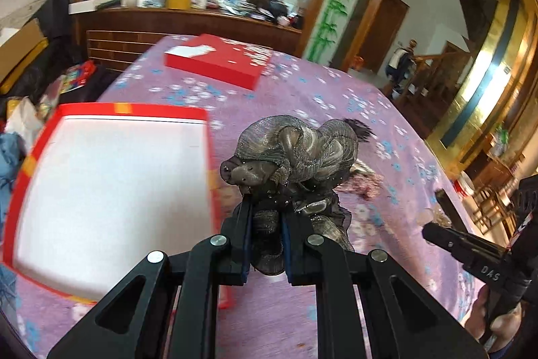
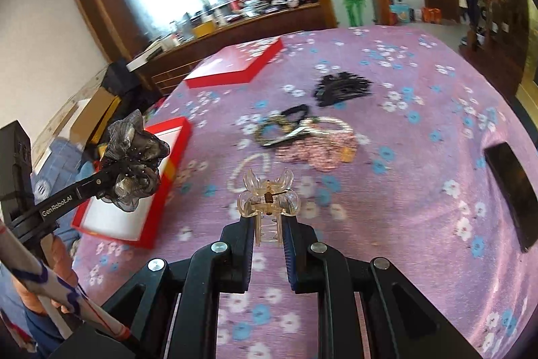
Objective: Organize jewelry
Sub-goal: 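Carry grey scrunchie and clear claw clip with both tools over the white box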
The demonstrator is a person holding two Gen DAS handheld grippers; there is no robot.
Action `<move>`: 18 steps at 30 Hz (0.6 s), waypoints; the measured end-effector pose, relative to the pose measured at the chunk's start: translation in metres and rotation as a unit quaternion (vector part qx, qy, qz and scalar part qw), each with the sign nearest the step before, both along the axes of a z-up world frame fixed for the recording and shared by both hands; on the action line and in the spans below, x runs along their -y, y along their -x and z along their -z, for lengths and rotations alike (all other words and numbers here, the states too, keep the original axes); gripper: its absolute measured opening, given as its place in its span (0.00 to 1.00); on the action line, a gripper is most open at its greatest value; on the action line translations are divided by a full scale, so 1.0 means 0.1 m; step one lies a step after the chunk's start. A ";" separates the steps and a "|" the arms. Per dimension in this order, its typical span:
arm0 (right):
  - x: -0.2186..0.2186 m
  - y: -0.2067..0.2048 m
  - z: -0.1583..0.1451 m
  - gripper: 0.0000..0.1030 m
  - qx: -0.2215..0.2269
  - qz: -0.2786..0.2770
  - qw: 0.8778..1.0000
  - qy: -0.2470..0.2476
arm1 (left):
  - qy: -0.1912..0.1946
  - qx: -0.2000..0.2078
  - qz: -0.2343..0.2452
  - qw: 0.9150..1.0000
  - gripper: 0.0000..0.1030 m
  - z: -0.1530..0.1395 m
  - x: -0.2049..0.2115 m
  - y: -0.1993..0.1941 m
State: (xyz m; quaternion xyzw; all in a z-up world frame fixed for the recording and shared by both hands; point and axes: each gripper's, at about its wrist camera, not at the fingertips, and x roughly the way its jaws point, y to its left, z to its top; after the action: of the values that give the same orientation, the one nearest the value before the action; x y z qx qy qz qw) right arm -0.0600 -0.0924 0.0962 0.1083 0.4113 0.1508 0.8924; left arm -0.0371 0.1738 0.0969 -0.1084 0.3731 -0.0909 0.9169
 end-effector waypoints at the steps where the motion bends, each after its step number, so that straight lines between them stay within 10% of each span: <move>1: -0.08 -0.01 -0.01 0.16 0.000 -0.009 1.000 0.002 | -0.004 -0.001 -0.010 1.000 0.14 0.01 -0.11 0.02; 18: -1.90 -0.57 0.05 0.17 -0.013 -0.163 0.986 0.019 | -0.012 -0.011 -0.131 0.991 0.14 0.18 -1.43 0.08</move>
State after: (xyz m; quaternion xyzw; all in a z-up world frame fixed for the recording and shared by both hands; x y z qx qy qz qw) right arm -0.0028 0.0976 0.0915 0.0244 0.4374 0.2853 0.8525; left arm -0.0455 0.3171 0.0791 -0.1461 0.3672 0.0358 0.9179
